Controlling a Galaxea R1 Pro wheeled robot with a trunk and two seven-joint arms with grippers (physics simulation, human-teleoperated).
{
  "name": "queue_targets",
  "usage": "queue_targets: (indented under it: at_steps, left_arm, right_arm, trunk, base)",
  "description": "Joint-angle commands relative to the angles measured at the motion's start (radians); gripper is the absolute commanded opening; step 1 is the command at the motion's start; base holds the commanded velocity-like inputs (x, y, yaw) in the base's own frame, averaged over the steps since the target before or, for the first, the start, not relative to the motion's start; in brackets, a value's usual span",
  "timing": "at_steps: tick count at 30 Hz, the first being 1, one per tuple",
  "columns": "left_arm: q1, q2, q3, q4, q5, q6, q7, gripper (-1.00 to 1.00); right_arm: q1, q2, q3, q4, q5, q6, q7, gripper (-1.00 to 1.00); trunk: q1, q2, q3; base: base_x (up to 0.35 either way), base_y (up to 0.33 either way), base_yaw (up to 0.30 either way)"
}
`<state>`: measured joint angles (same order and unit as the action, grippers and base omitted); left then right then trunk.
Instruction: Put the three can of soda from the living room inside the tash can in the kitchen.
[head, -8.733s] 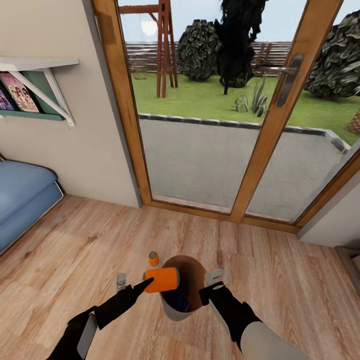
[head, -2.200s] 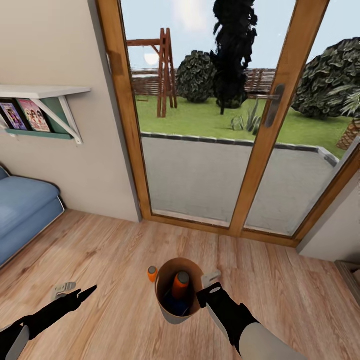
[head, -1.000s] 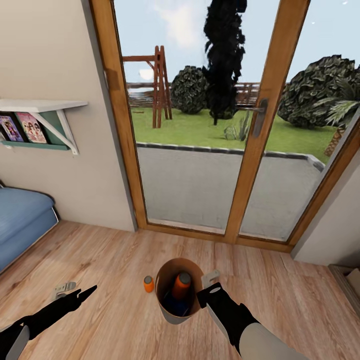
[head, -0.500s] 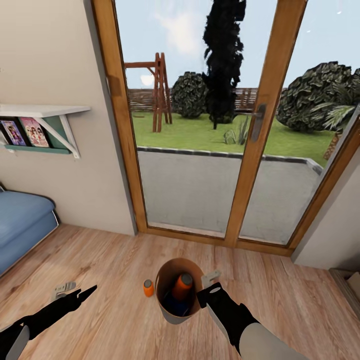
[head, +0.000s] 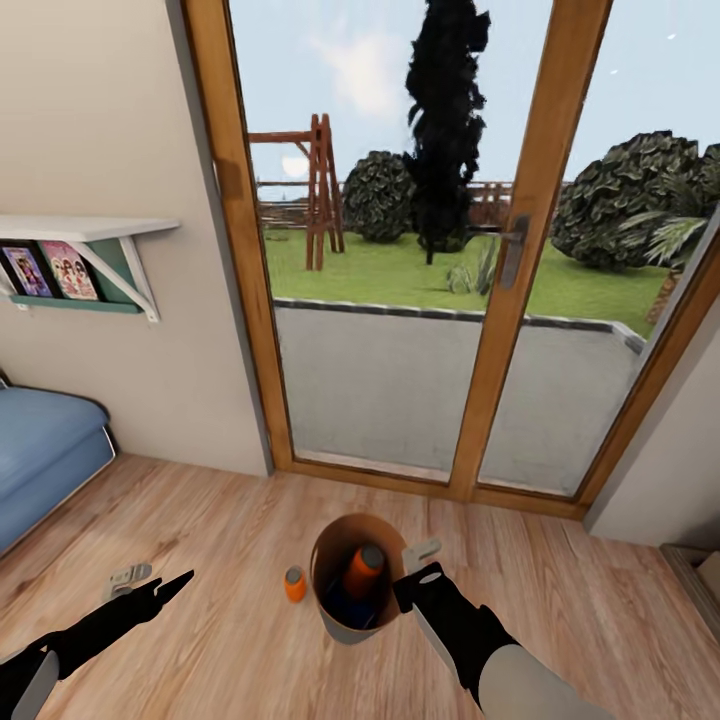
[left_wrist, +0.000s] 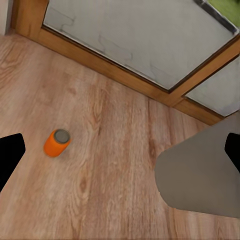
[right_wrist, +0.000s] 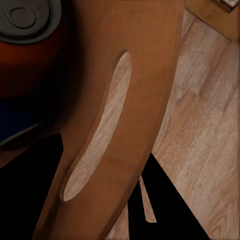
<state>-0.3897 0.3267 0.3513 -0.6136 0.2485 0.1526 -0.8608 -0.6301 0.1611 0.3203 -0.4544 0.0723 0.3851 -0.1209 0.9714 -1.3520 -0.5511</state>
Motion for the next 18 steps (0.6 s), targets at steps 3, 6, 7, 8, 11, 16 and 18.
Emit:
queue_targets:
  at_steps: [3,6,7,8,11,16,18]
  left_arm:
    - [0.000,0.000,0.000,0.000,0.000,-0.001,0.000,1.00]
    - [0.000,0.000,0.000,0.000,0.000,-0.001,0.000,1.00]
    - [0.000,0.000,0.000,0.000,0.000,-0.001,0.000,1.00]
    - [0.000,0.000,0.000,0.001,0.000,-0.001,0.000,1.00]
    - [0.000,0.000,0.000,0.001,0.000,-0.001,0.000,1.00]
    - [0.000,0.000,0.001,0.001,0.000,-0.001,0.000,1.00]
    - [0.000,0.000,0.001,0.001,0.000,-0.001,0.000,1.00]
  right_arm:
    - [-0.001,0.000,-0.001,-0.002,0.004,0.000,0.009,-1.00]
    - [0.000,0.000,-0.001,-0.003,0.004,0.000,0.009,-1.00]
    - [0.000,0.000,-0.001,-0.003,0.004,0.000,0.009,-1.00]
    - [0.000,0.000,-0.001,-0.003,0.004,0.000,0.009,-1.00]
    - [0.000,0.000,-0.001,-0.003,0.004,0.000,0.009,-1.00]
    - [0.000,0.000,-0.001,-0.003,0.004,0.001,0.009,-1.00]
    - [0.000,0.000,-0.001,-0.003,0.004,0.001,0.009,-1.00]
  trunk:
    - [0.000,0.000,0.000]
    - [0.000,0.000,0.000]
    - [0.000,0.000,0.000]
    - [0.000,0.000,0.000]
    - [0.000,0.000,0.000]
    - [0.000,0.000,0.000]
    - [0.000,0.000,0.000]
  base:
    - [0.261,-0.136,0.000]
    - [0.288,-0.156,0.000]
    - [0.292,-0.151,0.000]
    - [0.293,-0.126,0.000]
    - [0.294,-0.061,0.000]
    - [0.181,-0.017,0.000]
    - [0.061,-0.005,0.000]
